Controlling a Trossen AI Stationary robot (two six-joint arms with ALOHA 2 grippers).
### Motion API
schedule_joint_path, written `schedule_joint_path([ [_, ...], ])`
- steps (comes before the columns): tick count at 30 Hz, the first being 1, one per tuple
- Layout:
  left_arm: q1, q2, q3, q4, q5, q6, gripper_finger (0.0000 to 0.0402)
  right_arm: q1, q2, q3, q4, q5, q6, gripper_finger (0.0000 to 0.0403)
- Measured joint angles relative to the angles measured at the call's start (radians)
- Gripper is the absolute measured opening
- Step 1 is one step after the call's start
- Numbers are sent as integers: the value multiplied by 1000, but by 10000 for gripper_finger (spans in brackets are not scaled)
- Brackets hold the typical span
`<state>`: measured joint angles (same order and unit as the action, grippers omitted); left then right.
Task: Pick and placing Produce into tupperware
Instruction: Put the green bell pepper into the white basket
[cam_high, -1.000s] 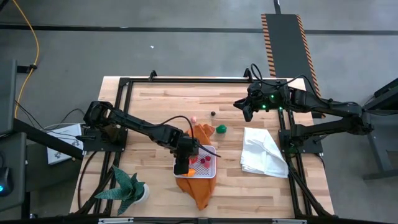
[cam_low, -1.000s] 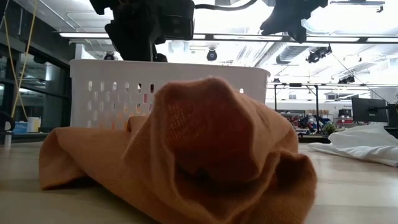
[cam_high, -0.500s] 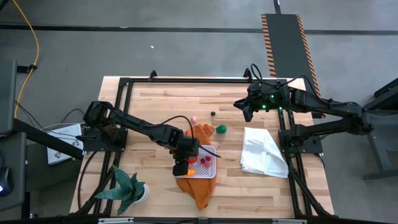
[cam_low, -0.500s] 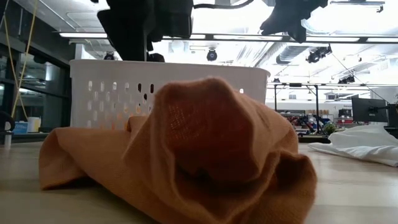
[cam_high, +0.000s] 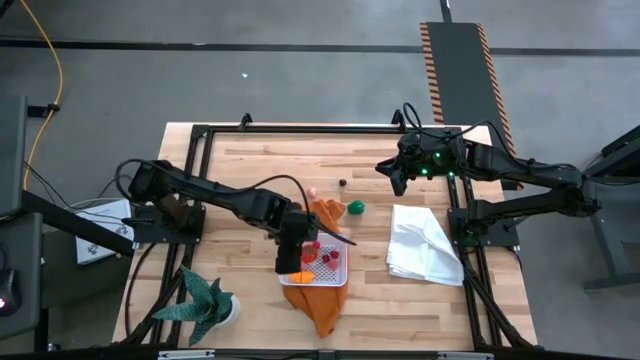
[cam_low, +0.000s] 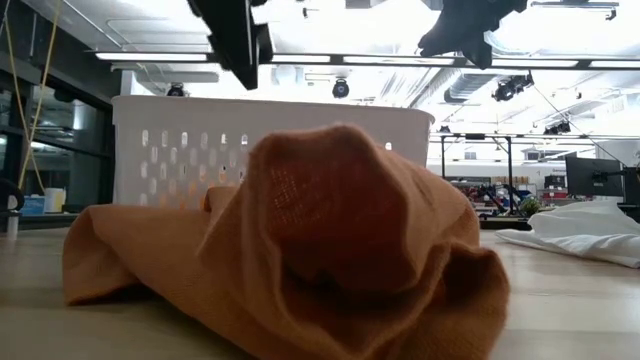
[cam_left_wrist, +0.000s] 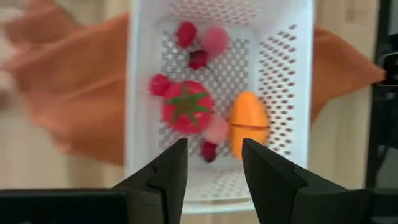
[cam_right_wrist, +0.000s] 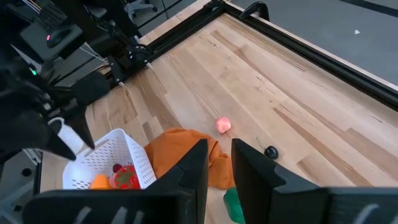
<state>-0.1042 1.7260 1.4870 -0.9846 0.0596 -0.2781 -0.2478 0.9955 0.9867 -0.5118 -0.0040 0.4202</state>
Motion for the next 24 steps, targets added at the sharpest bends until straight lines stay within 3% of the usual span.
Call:
schedule_joint_path([
  [6, 12, 0, 107, -169, -123, 39, 148, 0, 0, 0, 0, -1, 1, 62],
  [12, 91, -21, 184, -283, -156, 46, 138, 0, 6, 0, 1, -74, 16, 62],
  [24, 320, -269, 190, -339, -238, 64, 111, 2, 167, 0, 25, -173, -67, 78],
])
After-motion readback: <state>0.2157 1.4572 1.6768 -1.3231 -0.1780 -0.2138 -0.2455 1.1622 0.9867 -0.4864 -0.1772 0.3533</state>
